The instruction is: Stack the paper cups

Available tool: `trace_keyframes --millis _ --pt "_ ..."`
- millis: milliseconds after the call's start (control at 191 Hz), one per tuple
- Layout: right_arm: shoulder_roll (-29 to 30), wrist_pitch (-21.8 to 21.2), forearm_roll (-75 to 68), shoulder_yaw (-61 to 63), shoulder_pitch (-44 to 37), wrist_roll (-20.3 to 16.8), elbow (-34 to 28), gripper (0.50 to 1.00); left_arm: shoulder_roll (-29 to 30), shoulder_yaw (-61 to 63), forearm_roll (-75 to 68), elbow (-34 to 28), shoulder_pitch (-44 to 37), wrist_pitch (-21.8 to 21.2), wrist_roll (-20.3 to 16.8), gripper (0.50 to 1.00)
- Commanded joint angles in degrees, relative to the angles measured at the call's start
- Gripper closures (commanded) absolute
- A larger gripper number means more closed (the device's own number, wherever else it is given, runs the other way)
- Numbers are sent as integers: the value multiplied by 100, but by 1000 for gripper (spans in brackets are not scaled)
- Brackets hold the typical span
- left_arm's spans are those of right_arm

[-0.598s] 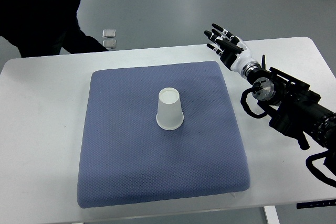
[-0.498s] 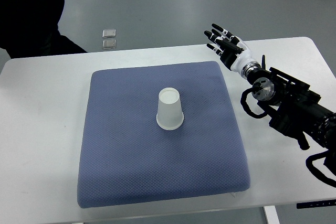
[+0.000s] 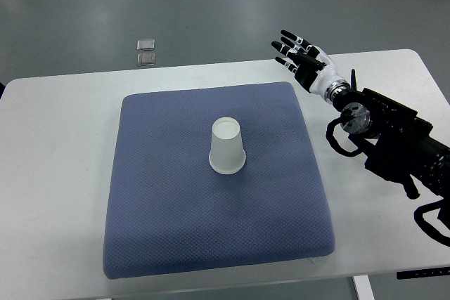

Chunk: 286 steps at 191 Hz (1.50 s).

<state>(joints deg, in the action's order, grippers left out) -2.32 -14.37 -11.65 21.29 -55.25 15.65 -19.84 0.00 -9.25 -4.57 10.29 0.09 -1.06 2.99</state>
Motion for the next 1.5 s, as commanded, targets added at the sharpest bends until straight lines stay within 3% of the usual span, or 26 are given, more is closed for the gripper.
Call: trace_keyframes --millis 0,215,341,482,582,734,1059,1248,1494 --pt "-32 -40 567 -195 -179 -9 -55 585 0 20 0 9 0 1 0 500" --pt "-454 -48 2316 -1443 -830 -36 -485 585 0 55 0 79 9 9 0 500" --pt "-577 -101 2650 -3175 -1621 -71 -670 587 0 64 -18 149 17 9 -9 500" --pt "-524 -435 2632 -5592 -2544 -378 -802 587 0 64 -9 281 17 9 0 500" --pt "-506 -567 2624 -6945 -3247 -422 -1241 587 0 64 -9 378 17 9 -9 500" --pt "-506 -1033 2597 -8491 -4599 -458 -2436 587 0 55 -18 518 17 18 -9 500" --pt "-541 -1639 1965 -9731 -6902 -449 -4642 587 0 55 -18 677 17 18 -9 500" --pt "-568 -1692 1675 -10136 -7615 -449 -5117 587 0 55 -18 677 17 18 0 500" --pt "-577 -1727 1604 -10478 -7967 -458 -5416 587 0 64 -18 668 17 9 0 500"
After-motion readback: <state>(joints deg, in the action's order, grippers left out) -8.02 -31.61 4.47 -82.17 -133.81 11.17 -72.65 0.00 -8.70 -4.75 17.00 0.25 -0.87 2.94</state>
